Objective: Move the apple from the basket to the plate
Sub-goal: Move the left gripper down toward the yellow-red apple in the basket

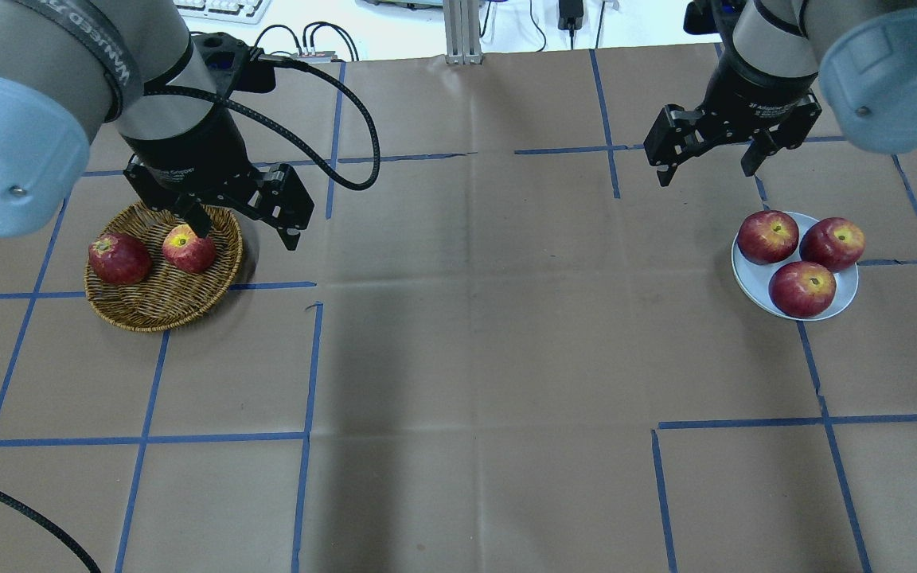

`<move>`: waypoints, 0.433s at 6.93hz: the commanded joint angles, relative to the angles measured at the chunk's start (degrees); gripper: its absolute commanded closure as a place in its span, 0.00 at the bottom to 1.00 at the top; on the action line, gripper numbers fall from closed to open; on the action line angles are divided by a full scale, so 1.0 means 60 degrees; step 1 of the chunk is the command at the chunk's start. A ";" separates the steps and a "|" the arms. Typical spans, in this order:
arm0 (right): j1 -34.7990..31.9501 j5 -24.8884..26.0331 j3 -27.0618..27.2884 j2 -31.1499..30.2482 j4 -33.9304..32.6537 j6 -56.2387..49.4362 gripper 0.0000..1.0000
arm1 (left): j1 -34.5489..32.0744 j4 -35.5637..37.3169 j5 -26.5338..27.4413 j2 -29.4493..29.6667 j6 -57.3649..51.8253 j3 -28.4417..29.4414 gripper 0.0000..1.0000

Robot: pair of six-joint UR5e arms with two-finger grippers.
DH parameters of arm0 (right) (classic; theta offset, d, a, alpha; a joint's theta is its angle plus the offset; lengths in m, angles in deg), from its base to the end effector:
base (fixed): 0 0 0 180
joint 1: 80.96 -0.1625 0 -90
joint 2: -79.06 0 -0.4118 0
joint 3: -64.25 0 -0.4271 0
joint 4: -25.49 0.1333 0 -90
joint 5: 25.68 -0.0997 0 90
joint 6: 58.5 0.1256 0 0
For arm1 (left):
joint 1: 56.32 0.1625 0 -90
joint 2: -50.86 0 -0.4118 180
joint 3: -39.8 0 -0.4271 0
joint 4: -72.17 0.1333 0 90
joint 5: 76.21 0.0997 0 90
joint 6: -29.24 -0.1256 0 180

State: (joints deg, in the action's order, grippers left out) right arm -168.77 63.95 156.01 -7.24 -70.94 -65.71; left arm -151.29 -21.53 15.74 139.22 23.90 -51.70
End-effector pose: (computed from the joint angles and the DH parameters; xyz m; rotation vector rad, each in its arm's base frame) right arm 0.1129 -0.5583 0.4089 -0.1374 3.1334 -0.0273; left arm -0.1725 -0.4939 0.4437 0.2807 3.0936 0.0967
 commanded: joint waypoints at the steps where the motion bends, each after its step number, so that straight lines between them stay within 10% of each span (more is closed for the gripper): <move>1: 0.0000 -0.0012 0.0000 0.0000 -0.0012 0.0000 0.00 | 0.0081 0.0029 0.0011 0.0038 -0.0164 -0.0028 0.01; 3: 0.0000 -0.0012 0.0000 0.0000 -0.0012 0.0000 0.00 | 0.0808 0.0394 -0.0003 0.0286 -0.1345 -0.0130 0.01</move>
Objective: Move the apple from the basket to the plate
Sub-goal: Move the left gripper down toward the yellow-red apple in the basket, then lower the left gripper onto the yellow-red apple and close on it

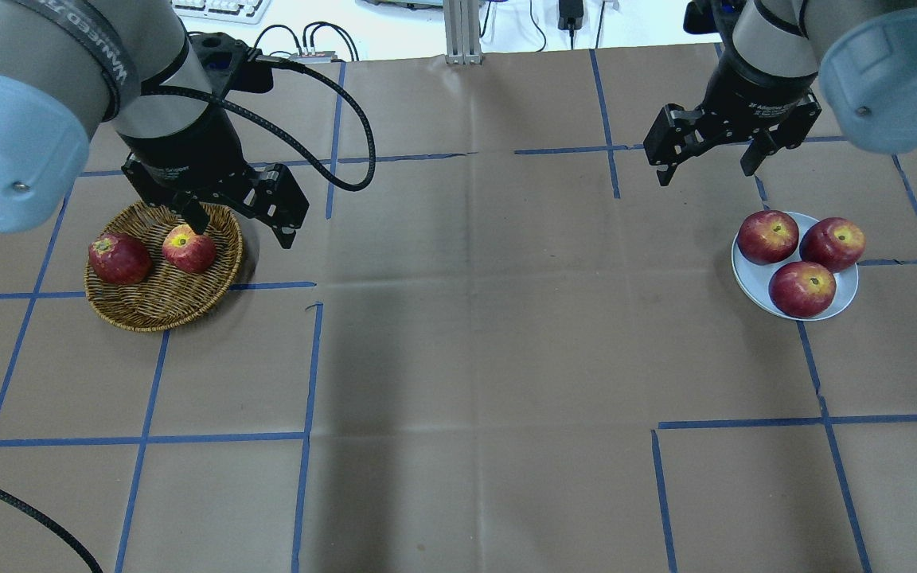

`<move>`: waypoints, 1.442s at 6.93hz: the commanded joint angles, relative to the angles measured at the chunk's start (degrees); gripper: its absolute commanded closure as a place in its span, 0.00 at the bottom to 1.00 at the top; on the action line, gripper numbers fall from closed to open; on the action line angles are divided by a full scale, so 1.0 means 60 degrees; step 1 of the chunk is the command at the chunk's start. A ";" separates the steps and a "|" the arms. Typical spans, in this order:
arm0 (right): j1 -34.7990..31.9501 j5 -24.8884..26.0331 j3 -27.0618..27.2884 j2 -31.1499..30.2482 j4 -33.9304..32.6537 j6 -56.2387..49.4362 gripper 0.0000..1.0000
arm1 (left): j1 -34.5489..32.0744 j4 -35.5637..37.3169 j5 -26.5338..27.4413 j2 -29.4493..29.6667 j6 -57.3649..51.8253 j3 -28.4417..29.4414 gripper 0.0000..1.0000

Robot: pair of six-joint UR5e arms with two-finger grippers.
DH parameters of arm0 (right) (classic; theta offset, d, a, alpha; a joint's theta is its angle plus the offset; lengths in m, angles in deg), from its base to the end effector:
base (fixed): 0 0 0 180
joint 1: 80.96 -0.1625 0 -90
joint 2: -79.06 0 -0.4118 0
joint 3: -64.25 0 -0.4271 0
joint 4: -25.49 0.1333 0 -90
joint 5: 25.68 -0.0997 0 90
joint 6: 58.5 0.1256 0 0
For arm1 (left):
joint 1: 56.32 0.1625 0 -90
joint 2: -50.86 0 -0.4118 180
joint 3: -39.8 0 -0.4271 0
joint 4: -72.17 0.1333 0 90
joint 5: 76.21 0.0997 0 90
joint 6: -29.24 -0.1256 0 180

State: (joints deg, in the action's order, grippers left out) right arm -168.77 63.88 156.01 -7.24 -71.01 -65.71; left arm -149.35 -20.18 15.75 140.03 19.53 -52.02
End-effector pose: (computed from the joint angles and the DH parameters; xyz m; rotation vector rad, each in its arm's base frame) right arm 0.1130 -0.5584 0.4090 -0.1374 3.1323 -0.0293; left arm -0.1560 -0.5058 0.4358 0.3465 3.0901 0.0936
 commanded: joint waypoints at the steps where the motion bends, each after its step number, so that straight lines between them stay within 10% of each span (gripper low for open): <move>1: 0.0000 -0.0001 0.0000 0.0000 -0.0001 0.0000 0.00 | 0.1303 0.0926 -0.0004 0.0545 -0.1493 -0.0266 0.01; 7: 0.0000 -0.0015 0.0000 0.0000 -0.0001 0.0000 0.00 | 0.3303 0.6607 0.0053 0.3810 -0.4812 -0.1571 0.01; 10: 0.0000 -0.0015 0.0000 0.0000 -0.0001 0.0000 0.00 | 0.3318 0.6734 -0.0004 0.4473 -0.4812 -0.1704 0.01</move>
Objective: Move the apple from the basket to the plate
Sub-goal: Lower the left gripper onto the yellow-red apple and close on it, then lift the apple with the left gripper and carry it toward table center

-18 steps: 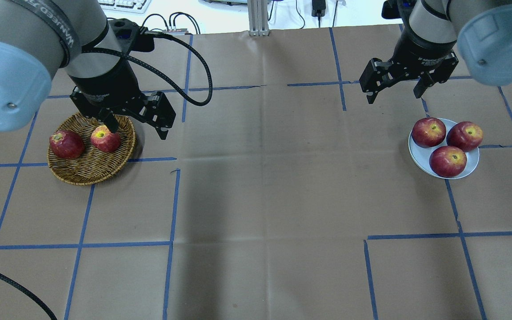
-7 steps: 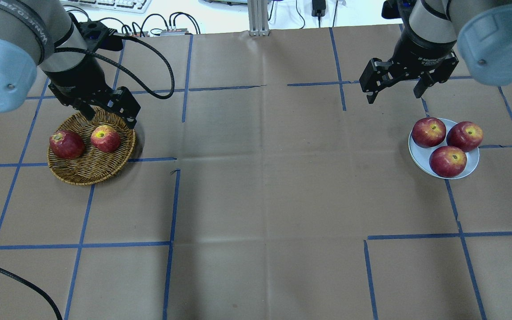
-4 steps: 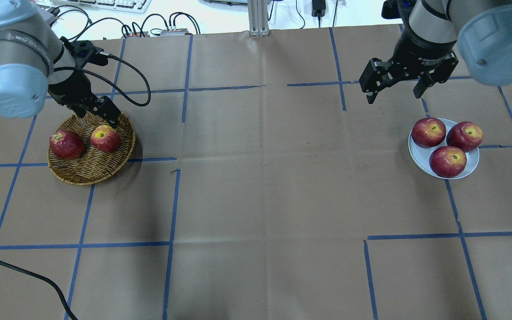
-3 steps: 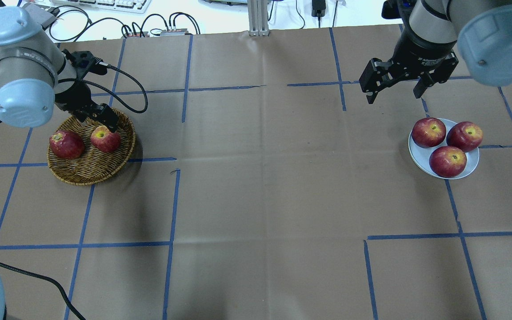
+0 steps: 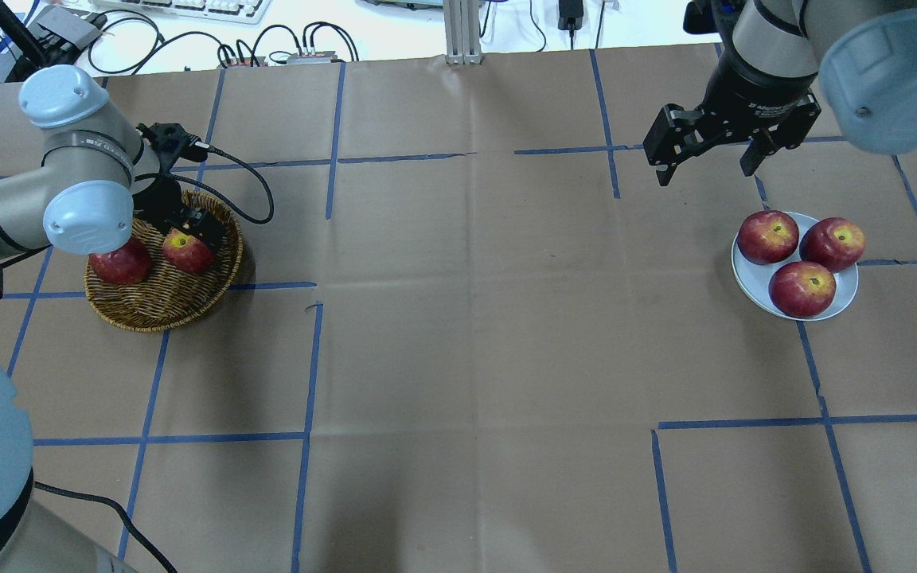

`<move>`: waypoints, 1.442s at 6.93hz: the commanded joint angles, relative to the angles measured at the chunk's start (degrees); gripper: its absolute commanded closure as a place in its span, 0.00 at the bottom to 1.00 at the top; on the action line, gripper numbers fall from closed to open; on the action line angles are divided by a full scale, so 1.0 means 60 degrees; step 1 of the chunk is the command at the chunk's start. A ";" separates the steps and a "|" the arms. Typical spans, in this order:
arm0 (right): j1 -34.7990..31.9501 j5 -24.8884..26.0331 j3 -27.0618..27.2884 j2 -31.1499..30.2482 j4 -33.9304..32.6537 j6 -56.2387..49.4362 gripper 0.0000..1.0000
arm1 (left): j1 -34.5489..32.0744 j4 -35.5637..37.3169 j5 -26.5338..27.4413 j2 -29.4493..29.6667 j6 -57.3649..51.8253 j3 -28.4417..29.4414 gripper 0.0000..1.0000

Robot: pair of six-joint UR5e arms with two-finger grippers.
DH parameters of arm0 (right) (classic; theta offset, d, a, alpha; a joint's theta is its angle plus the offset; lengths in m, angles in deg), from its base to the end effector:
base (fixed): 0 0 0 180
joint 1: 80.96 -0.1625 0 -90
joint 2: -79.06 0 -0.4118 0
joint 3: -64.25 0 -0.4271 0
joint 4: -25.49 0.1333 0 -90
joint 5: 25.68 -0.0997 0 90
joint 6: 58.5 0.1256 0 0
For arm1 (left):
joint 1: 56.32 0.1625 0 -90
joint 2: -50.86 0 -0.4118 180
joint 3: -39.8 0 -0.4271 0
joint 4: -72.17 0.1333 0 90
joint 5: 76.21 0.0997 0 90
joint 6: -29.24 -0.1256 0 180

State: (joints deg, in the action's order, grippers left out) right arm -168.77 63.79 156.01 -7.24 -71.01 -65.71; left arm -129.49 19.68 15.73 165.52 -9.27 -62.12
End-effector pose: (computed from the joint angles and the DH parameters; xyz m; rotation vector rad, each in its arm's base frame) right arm 0.1132 -0.5584 0.4090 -0.1374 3.1307 -0.0295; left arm 0.0550 -0.6275 0.1583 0.5834 3.0488 0.0021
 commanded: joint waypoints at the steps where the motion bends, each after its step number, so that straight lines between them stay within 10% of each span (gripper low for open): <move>1: 0.0000 0.0000 0.0000 0.0000 0.0000 0.0000 0.00 | 0.0023 0.0120 -0.0001 0.0385 0.0032 0.0023 0.02; 4: 0.0000 0.0000 0.0000 0.0000 0.0000 0.0000 0.00 | 0.0023 0.0120 0.0115 0.0430 0.0062 0.0169 0.59; 7: 0.0000 0.0000 0.0000 0.0000 0.0000 0.0000 0.00 | -0.0777 -0.1437 0.0468 -0.0620 0.2303 0.0841 0.59; 10: 0.0000 0.0000 0.0000 0.0000 0.0000 0.0000 0.00 | -0.3864 -0.1755 0.0439 -0.0612 0.6448 0.1049 0.58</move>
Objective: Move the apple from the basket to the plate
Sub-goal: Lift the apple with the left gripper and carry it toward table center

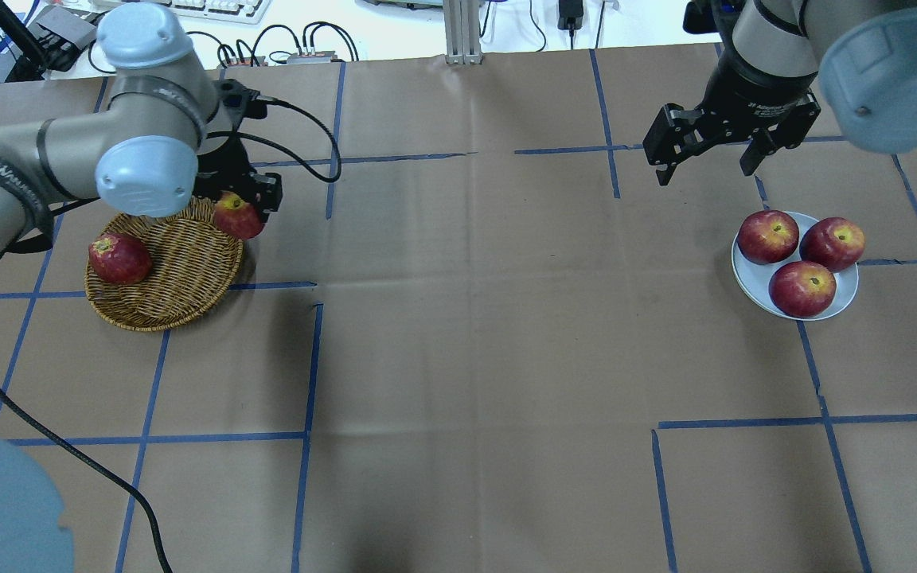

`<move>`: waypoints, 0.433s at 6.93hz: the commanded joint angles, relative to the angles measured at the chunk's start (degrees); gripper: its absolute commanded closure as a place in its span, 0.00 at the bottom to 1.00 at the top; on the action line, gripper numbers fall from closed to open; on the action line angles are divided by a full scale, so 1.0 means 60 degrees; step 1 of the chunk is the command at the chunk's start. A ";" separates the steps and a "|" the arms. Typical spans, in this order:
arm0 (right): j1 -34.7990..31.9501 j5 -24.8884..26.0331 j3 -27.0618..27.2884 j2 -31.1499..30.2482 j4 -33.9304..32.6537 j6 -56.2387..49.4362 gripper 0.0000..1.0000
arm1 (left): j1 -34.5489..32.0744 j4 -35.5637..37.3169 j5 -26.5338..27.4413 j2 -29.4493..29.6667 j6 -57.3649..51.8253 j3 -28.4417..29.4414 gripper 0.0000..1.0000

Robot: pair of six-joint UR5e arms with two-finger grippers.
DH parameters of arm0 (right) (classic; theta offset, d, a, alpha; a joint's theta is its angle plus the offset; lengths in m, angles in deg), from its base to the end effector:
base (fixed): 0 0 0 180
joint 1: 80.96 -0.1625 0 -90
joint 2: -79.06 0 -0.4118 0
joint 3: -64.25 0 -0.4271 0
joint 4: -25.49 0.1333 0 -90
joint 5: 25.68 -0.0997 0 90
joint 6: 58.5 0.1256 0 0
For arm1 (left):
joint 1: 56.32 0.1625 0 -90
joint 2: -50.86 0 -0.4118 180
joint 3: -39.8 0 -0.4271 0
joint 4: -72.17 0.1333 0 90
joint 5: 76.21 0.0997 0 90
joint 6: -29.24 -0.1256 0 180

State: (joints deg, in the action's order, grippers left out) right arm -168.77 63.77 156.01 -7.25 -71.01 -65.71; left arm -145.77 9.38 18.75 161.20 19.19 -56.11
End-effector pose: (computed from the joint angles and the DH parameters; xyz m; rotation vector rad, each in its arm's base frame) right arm 0.1133 -0.5584 0.4091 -0.1374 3.1304 -0.0298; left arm -0.1164 -0.6291 0.2363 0.2518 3.0434 -0.0133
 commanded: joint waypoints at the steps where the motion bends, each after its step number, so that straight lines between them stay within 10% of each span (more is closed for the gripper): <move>1: 0.0000 0.0004 0.0000 0.0000 0.0000 0.0000 0.00 | -0.2117 0.0136 -0.0051 0.0516 0.2763 0.0077 0.58; 3: 0.0000 0.0004 0.0000 0.0000 0.0000 0.0000 0.00 | -0.3527 0.0970 -0.0036 0.1687 0.4015 0.0587 0.57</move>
State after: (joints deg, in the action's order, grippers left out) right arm -168.77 63.79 156.01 -7.24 -71.01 -65.71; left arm -161.71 12.78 18.54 167.18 38.55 -54.55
